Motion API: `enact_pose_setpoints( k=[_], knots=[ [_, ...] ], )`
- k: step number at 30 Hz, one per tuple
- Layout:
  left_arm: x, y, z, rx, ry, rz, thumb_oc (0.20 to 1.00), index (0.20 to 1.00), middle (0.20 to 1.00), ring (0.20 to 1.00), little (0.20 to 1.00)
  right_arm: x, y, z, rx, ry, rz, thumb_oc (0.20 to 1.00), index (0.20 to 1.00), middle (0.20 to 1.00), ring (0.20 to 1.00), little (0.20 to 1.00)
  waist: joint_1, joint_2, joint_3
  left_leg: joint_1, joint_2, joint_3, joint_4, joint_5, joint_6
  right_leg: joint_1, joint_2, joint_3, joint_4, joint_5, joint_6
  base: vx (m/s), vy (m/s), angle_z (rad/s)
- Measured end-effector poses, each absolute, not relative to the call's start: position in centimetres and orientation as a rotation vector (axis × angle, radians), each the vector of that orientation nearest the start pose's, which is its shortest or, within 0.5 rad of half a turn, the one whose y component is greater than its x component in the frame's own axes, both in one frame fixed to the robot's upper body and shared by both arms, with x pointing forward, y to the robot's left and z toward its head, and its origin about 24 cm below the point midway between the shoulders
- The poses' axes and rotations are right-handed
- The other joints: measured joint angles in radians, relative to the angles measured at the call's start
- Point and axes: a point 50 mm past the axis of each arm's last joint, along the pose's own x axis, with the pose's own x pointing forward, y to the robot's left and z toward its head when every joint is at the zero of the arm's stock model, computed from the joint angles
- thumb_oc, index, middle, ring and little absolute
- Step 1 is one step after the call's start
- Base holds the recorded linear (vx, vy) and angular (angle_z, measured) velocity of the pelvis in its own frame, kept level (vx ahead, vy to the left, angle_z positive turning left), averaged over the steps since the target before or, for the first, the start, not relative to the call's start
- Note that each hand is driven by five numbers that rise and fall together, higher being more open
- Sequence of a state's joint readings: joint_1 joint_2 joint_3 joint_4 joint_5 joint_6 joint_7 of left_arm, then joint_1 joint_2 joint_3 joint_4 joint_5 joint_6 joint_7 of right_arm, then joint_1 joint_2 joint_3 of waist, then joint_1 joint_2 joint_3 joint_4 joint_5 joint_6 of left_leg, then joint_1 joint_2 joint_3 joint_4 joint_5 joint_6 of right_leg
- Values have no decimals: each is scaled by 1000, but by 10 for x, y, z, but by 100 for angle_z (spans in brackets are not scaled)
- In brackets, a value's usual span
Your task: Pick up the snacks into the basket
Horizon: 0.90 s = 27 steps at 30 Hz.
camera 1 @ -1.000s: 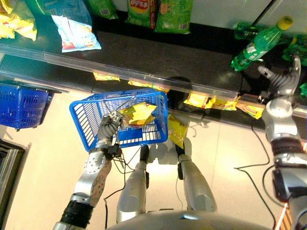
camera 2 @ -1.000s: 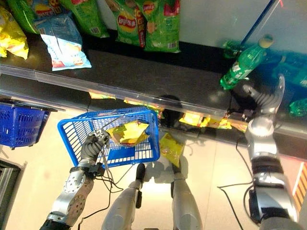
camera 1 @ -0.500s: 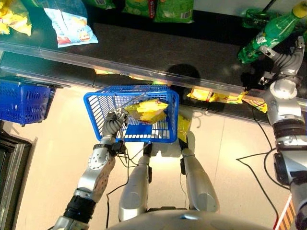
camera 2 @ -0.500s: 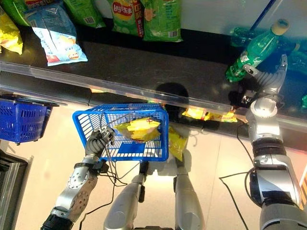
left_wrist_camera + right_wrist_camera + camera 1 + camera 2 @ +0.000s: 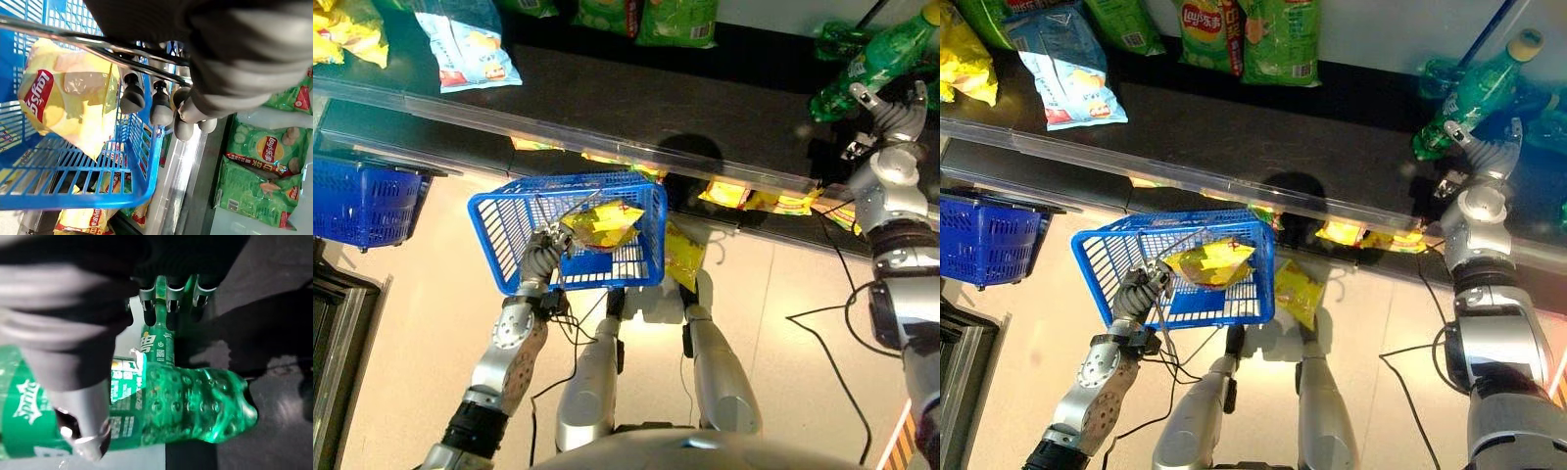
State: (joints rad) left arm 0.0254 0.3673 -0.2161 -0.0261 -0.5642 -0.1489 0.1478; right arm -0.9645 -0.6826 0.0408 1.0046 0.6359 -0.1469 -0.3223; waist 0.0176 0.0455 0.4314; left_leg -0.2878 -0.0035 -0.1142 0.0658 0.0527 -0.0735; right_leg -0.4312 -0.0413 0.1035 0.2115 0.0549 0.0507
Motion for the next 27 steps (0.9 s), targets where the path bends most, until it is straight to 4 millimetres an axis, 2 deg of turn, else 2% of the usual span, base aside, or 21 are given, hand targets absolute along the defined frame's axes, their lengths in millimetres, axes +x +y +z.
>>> enact_pose_setpoints(
  k=[11, 14, 27],
  knots=[
    [244, 176, 49, -224, -30, -50, 200, 200, 200, 200, 200, 376, -334, 202, 193, -154, -591, 1000, 1000, 1000, 1000, 1000, 8, 0, 0, -2, -1, -12, -1, 5, -2, 2, -6, -11, 0, 0, 0, 5, -6, 1],
    [245, 171, 49, -225, -28, -80, 200, 200, 200, 200, 200, 373, -342, 206, 166, -158, -594, 1000, 1000, 1000, 1000, 1000, 26, 1, 0, -4, -1, -18, -1, 7, -3, 2, -7, -16, 0, -1, 0, 7, -9, 4],
    [245, 166, 49, -226, -25, -105, 200, 200, 200, 200, 200, 370, -346, 216, 143, -190, -564, 1000, 1000, 1000, 1000, 1000, 29, 2, 1, -29, -4, -51, -16, 24, -6, -15, -14, -46, 0, -4, 3, 8, -14, 7]
  ],
)
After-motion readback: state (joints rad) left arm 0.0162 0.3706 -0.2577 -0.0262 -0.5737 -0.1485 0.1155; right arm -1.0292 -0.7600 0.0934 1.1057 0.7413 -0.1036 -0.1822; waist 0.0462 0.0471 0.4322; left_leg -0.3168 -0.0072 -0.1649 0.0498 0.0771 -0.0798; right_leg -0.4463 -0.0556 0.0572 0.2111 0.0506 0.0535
